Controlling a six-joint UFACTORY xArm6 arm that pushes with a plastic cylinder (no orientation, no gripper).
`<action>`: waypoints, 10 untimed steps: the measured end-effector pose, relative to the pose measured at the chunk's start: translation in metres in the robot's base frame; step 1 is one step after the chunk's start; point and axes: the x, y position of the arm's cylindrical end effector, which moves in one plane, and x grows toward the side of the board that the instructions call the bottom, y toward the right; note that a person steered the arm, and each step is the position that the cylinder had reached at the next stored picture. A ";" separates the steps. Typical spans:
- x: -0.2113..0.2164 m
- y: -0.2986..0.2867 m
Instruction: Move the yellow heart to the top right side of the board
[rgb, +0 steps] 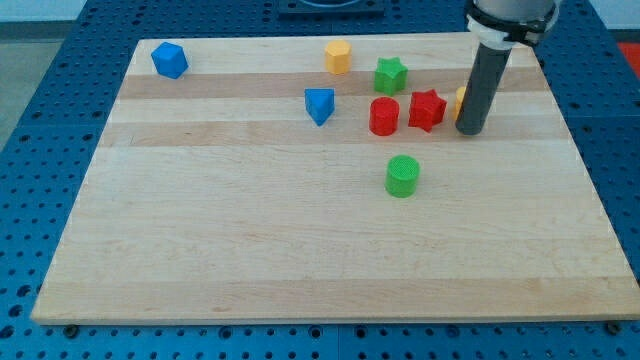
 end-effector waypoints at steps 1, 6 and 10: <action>-0.013 0.002; -0.083 0.003; -0.115 -0.015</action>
